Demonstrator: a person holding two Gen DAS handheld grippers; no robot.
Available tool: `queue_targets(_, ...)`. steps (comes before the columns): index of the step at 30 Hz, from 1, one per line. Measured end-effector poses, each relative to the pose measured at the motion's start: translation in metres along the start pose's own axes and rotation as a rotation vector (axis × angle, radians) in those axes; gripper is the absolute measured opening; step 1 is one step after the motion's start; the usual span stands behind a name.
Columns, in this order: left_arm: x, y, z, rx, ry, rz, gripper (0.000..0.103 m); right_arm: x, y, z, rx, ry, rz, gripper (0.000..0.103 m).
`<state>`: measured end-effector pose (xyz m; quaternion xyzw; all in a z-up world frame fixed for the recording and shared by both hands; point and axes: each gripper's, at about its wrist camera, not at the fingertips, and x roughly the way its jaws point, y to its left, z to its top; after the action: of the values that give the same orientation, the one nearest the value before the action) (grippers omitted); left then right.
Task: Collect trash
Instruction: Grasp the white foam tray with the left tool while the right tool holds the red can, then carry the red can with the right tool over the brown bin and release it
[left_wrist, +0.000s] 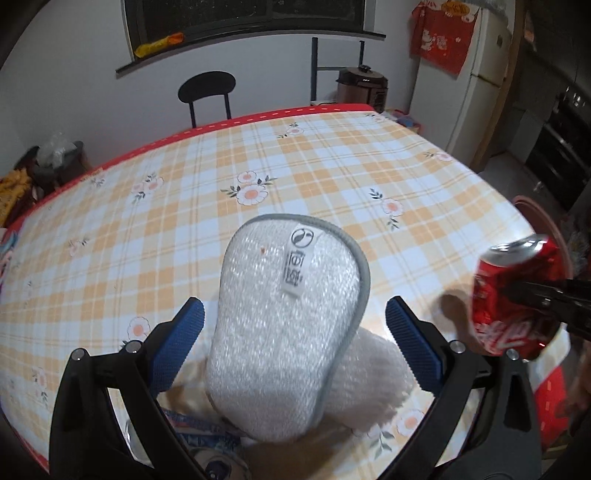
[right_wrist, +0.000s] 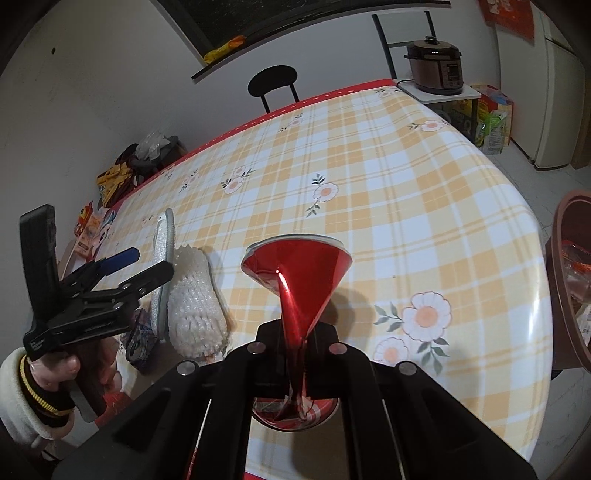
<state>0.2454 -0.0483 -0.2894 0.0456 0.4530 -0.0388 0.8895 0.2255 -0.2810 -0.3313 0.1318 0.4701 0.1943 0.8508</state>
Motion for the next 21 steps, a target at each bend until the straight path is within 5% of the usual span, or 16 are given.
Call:
queue_targets(7, 0.025, -0.006, 0.003, -0.021, 0.036, 0.152, 0.097, -0.006, -0.011, -0.007, 0.022, -0.003, -0.01, 0.006)
queue_targets(9, 0.022, -0.002, 0.004, -0.041, 0.024, 0.139, 0.094, -0.009, -0.013, -0.007, 0.024, -0.008, -0.011, 0.006)
queue_targets(15, -0.001, 0.011, 0.005, -0.098, -0.013, 0.039, 0.046, -0.019, -0.016, -0.007, 0.025, -0.026, -0.011, 0.006)
queue_targets(21, -0.04, 0.044, 0.001, -0.203, -0.077, -0.008, 0.027, -0.028, -0.01, -0.003, 0.007, -0.042, -0.002, 0.006)
